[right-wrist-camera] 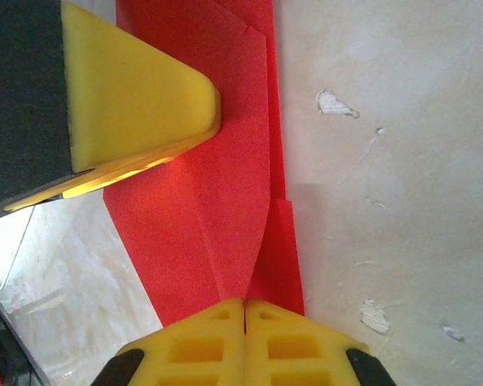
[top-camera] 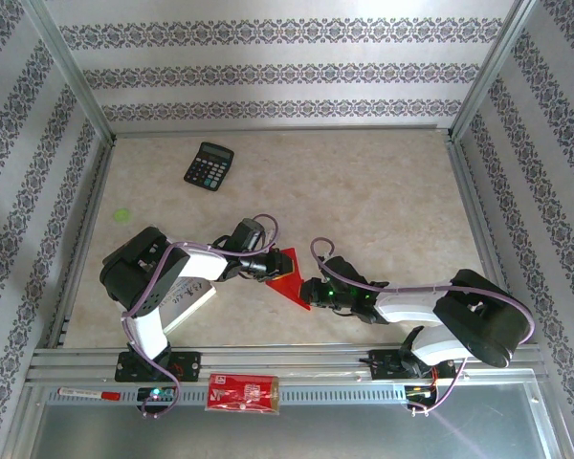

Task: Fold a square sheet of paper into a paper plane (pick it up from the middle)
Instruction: Fourth fold the wing at the center of the table.

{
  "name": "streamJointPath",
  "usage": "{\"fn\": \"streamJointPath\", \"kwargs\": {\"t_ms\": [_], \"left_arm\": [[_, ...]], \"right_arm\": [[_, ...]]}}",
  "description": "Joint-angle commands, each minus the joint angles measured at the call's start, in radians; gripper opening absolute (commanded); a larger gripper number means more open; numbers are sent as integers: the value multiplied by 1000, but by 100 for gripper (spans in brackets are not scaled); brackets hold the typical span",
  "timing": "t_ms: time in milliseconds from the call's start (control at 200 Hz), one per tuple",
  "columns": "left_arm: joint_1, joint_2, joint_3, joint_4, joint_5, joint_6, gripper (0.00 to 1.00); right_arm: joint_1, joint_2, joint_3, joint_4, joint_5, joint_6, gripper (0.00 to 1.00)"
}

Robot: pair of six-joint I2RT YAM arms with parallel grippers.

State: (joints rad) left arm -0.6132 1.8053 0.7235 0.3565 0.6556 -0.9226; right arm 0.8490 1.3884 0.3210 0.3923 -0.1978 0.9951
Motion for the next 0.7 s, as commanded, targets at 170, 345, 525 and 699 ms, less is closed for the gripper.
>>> {"fn": "streamJointPath", "kwargs": {"t_ms": [170,345,525,699], "left_arm": [[20,5,-39,-71,-74,31,19],[19,5,-39,-69,-74,31,19],[19,2,-41,-71,-74,29,19],[18,3,-37,-77,-76,31,19]], "right_arm": [[0,-50,-13,-122,-6,-31,12],[1,-110,-12,-159,-3,-29,15],[4,-103,-15,-155,-10,-22,9],[14,-88,-13,-137,-24,-21,4]]}}
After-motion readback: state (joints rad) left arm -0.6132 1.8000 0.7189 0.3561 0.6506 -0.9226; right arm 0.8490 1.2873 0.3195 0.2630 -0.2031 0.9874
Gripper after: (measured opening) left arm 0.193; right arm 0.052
